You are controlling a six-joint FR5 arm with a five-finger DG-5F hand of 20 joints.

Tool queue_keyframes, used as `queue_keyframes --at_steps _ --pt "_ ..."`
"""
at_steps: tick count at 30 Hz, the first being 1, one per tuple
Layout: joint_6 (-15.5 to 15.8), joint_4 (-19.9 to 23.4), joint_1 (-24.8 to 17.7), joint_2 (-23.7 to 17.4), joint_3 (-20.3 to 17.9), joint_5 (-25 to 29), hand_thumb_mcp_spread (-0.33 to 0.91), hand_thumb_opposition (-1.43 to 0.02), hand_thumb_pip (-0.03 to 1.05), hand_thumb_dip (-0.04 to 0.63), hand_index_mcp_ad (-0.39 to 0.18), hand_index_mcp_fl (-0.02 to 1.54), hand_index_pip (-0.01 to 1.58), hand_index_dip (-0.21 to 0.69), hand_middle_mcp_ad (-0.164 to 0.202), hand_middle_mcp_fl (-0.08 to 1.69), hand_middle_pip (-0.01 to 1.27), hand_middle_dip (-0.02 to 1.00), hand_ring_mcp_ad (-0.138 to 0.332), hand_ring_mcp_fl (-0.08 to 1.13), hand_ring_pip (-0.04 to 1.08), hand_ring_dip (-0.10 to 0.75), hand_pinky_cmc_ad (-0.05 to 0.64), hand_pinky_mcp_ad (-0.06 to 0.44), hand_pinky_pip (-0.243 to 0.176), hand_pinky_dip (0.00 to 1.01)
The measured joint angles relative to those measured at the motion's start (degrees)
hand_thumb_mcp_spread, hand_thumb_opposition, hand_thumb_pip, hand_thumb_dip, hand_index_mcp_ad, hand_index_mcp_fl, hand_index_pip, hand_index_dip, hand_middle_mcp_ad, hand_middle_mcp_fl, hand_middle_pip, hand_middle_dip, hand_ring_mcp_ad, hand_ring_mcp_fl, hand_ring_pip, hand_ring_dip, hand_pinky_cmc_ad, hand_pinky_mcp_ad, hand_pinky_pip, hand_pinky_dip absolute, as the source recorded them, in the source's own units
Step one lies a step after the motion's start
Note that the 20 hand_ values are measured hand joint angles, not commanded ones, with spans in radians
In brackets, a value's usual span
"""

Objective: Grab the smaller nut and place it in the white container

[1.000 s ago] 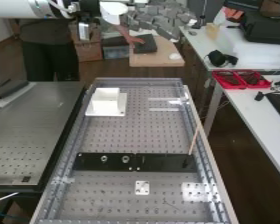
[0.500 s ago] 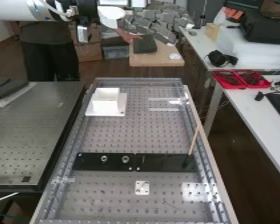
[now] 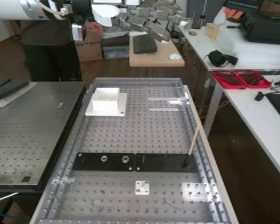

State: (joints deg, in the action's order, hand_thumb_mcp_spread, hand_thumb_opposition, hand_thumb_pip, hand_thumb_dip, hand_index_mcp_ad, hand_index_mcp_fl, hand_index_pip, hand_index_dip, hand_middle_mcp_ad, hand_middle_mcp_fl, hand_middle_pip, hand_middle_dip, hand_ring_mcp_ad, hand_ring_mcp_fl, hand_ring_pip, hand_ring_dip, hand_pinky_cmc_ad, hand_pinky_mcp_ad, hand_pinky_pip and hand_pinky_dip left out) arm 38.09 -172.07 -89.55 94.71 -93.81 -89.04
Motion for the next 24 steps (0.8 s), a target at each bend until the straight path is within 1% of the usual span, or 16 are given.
queue_keyframes --at_steps 4,9,10,11,18,20,24 --pt "-0.5 -1.5 0.3 -0.2 0.1 -1.4 0.22 -0.73 0.75 0.188 -0.152 0.13 0.12 0.154 0.086 0.12 0.12 0.25 0.129 0.0 0.09 0.138 0.394 0.314 -0.045 0.37" --pt "-0.4 -1.8 0.9 -1.0 -0.6 -1.7 0.22 -0.73 0.75 0.188 -0.152 0.14 0.11 0.155 0.086 0.12 0.12 0.25 0.129 0.0 0.09 0.138 0.394 0.314 -0.045 0.37" --pt "-0.3 -1.8 1.1 -1.2 -0.8 -1.6 0.22 -0.73 0.75 0.188 -0.152 0.14 0.11 0.152 0.086 0.12 0.12 0.25 0.129 0.0 0.09 0.138 0.394 0.314 -0.054 0.37" --pt "-0.2 -1.9 1.1 -1.3 -0.9 -1.5 0.22 -0.73 0.75 0.188 -0.152 0.14 0.12 0.168 0.086 0.12 0.12 0.25 0.129 0.0 0.09 0.138 0.398 0.311 -0.061 0.37" --pt "2.0 -2.9 2.1 -2.3 -1.2 -1.4 0.22 -0.73 0.73 0.19 -0.152 0.13 0.11 0.169 0.086 0.12 0.12 0.25 0.129 0.0 0.09 0.138 0.396 0.314 -0.061 0.37" --pt "1.9 -3.4 2.6 -2.2 -1.0 -1.6 0.22 -0.73 0.73 0.188 -0.155 0.13 0.11 0.169 0.086 0.12 0.12 0.25 0.129 0.0 0.09 0.138 0.41 0.325 -0.061 0.37" --pt "1.8 -4.4 4.0 -1.7 -0.2 -2.5 0.22 -0.73 0.73 0.188 -0.152 0.13 0.11 0.169 0.086 0.12 0.12 0.25 0.129 0.0 0.09 0.138 0.41 0.325 -0.061 0.37"
